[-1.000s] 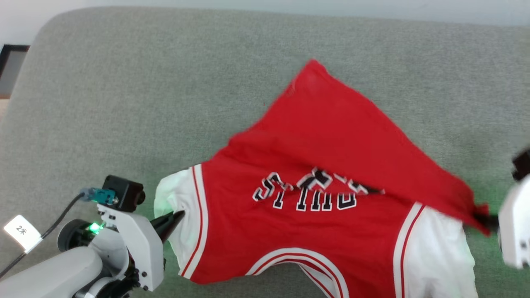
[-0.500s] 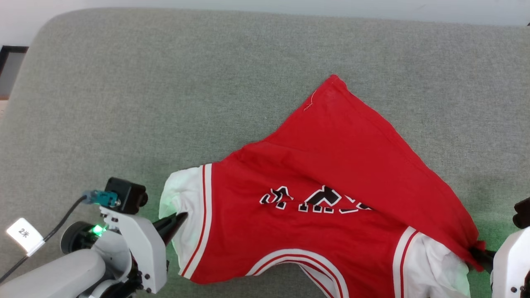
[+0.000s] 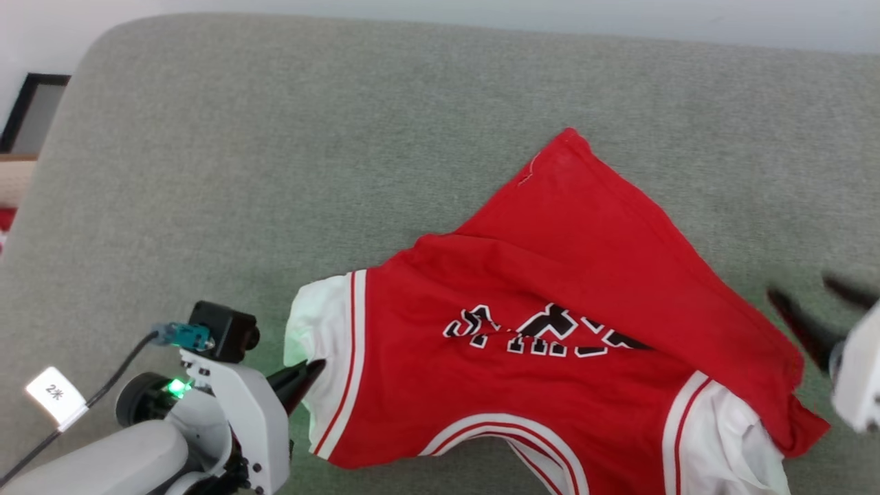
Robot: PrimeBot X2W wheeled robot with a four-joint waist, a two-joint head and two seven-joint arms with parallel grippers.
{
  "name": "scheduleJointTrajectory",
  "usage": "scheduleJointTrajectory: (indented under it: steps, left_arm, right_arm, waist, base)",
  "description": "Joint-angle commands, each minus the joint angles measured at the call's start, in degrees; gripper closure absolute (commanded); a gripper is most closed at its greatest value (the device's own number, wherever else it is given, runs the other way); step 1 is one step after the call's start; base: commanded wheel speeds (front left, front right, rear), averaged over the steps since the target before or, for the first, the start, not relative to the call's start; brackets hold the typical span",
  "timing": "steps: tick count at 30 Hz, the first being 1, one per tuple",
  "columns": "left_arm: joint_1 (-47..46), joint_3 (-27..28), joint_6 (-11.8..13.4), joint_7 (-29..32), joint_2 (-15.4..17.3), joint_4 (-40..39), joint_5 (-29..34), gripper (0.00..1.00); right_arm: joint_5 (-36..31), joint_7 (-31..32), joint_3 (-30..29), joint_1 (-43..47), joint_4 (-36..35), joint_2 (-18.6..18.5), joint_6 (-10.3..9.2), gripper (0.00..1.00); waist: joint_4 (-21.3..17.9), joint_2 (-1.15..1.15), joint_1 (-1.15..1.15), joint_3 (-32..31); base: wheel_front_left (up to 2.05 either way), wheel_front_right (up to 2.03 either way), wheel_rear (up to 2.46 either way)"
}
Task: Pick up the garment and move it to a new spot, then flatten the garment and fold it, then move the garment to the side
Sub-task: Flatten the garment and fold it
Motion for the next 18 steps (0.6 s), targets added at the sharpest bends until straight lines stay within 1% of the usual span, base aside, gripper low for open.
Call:
scheduleJointTrajectory:
  steps: [1,3,5,8,10,14,15,18]
  left_arm:
    - [-0.1,0.0,0.2,-0.1,-0.4,-0.2,0.3,1.00]
    - [-0.6,0.0,-0.1,-0.1,-0.9,-0.2,0.7,1.00]
    - [-0.8,0.1,-0.4,-0.1,-1.3,0.1,0.8,1.00]
    - [-1.4,0.1,-0.9,0.0,-2.4,0.5,1.2,1.00]
    - [-1.8,0.0,-1.3,0.1,-3.2,1.0,1.4,1.00]
    - [-2.6,0.0,-2.5,0.3,-4.8,2.3,1.9,1.00]
    - [-2.6,0.0,-2.5,0.3,-4.8,2.3,1.9,1.00]
    - [-3.3,-0.1,-3.3,0.5,-6.2,3.4,2.3,1.00]
  right_arm:
    - [-0.4,-1.7,1.3,-2.9,-0.1,-0.1,-0.09,0.00]
    - [-1.4,-4.4,4.1,-6.7,1.2,-0.7,-0.09,0.00]
    - [-2.1,-7.9,7.0,-11.5,3.9,-0.5,-0.09,0.00]
    - [-3.6,-13.0,12.5,-18.3,10.8,-1.4,-0.09,0.00]
    - [-3.4,-15.5,16.1,-22.7,16.5,-1.1,-0.09,0.00]
    - [-2.8,-18.8,23.1,-30.9,28.2,-1.7,-0.09,0.00]
    - [-2.8,-18.8,23.1,-30.9,28.2,-1.7,-0.09,0.00]
    - [-1.8,-20.0,28.0,-36.2,36.1,-2.4,-0.09,0.00]
  waist:
    - [0.7,0.00,0.00,0.3]
    - [1.5,0.00,0.00,0.7]
    - [2.3,0.00,0.00,1.2]
    - [3.8,0.00,0.00,2.1]
    - [4.8,0.00,0.00,2.6]
    - [7.1,0.00,0.00,3.7]
    - [7.1,0.00,0.00,3.7]
    - [8.8,0.00,0.00,4.5]
  base:
    - [0.00,0.00,0.00]
    - [0.00,0.00,0.00]
    - [0.00,0.00,0.00]
    - [0.00,0.00,0.00]
    - [0.00,0.00,0.00]
    - [0.00,0.00,0.00]
    - [0.00,0.00,0.00]
    - [0.00,0.00,0.00]
